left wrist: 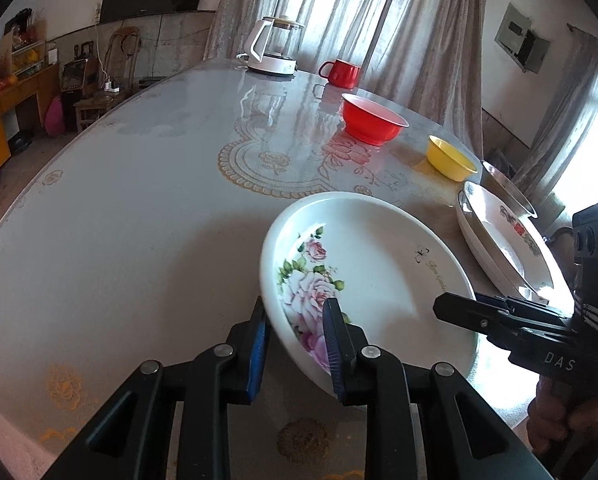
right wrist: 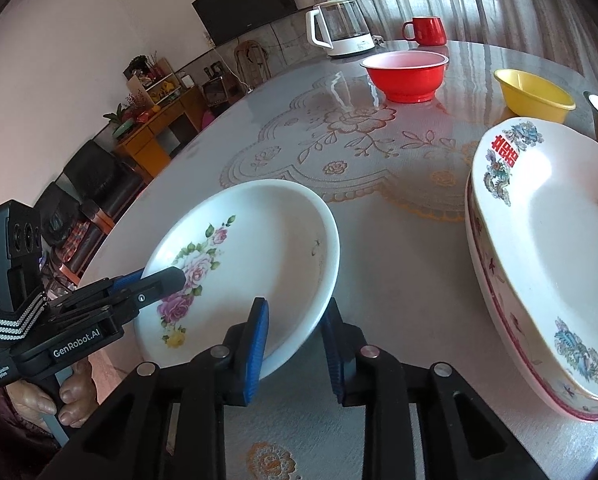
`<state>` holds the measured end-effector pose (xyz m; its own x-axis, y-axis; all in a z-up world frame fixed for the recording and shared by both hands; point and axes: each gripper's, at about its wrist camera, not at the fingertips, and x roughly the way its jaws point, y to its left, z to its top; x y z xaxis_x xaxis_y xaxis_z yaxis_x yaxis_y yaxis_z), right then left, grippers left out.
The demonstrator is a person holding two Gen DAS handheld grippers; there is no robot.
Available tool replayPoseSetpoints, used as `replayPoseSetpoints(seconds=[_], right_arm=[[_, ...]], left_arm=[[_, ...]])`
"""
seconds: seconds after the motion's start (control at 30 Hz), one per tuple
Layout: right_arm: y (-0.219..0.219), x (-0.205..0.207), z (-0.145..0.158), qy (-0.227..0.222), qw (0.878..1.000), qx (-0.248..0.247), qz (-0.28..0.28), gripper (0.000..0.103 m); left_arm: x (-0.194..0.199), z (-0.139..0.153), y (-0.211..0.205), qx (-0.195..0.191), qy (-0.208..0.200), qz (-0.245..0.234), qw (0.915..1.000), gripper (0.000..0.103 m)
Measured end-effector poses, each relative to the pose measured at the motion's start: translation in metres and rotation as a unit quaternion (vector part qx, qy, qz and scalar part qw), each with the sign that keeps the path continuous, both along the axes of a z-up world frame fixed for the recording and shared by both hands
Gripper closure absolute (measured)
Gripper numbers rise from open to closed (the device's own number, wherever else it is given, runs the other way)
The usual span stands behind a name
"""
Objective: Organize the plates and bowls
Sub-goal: 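Lift the rose-print plate with both grippers and carry it toward the plate stack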
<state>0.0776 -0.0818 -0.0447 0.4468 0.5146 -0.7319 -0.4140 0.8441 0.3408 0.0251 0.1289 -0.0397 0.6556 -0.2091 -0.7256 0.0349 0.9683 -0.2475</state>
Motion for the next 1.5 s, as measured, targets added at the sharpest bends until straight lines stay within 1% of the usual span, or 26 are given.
replayPoseSetpoints(seconds=[0.07,0.17,0.3,0.4,0.57,0.67,0.83,0.9,1.07,1.27,1.33,1.43,1.5], right_arm=[[0.001,-0.001,0.0,-0.003,1.0,-0.002,-0.003,0.078],[0.002,-0.004,0.001,-0.008,1.0,-0.008,-0.007,0.078],[0.0,-0.003,0.001,-0.001,1.0,-0.003,-0.009,0.078],[-0.001,-0.002,0.001,0.006,1.0,0.004,-0.017,0.078],[0.0,-0.007,0.002,-0.003,1.0,-0.005,-0.02,0.079],[-0.001,-0.007,0.002,0.0,1.0,-0.007,-0.024,0.08],[-0.009,-0.008,0.0,0.015,0.999,0.013,-0.029,0.08],[-0.013,-0.008,-0.001,0.029,0.999,0.023,-0.032,0.08],[-0.017,-0.007,-0.001,0.04,0.998,0.034,-0.039,0.08],[-0.009,-0.008,0.001,0.029,0.999,0.011,-0.032,0.08],[-0.008,-0.008,0.001,0.022,0.999,0.007,-0.034,0.079],[-0.005,-0.007,0.002,0.012,0.999,-0.009,-0.032,0.079],[-0.005,-0.007,0.002,0.012,0.999,-0.009,-0.032,0.079]], left_arm=[[-0.002,0.0,-0.005,0.015,-0.003,0.005,0.9999,0.077],[-0.006,0.0,-0.003,0.002,-0.001,0.008,1.0,0.077],[-0.004,0.0,-0.006,0.007,0.007,0.022,0.9997,0.076],[-0.003,0.001,-0.012,0.022,0.006,0.025,0.9994,0.076],[-0.012,0.008,-0.016,0.033,-0.003,0.024,0.9991,0.076],[-0.017,0.014,-0.016,0.028,-0.009,0.021,0.9994,0.076],[-0.024,0.022,-0.015,0.019,-0.019,0.014,0.9995,0.076],[-0.025,0.025,-0.016,0.017,-0.022,0.01,0.9996,0.076],[-0.016,0.017,-0.016,0.017,-0.007,0.011,0.9998,0.076],[-0.004,0.004,-0.016,0.023,0.004,0.013,0.9997,0.076],[-0.002,0.001,-0.015,0.02,0.002,0.01,0.9997,0.076],[-0.002,-0.001,-0.017,0.028,-0.007,0.004,0.9996,0.076],[-0.006,0.001,-0.014,0.009,-0.013,0.002,0.9999,0.076]])
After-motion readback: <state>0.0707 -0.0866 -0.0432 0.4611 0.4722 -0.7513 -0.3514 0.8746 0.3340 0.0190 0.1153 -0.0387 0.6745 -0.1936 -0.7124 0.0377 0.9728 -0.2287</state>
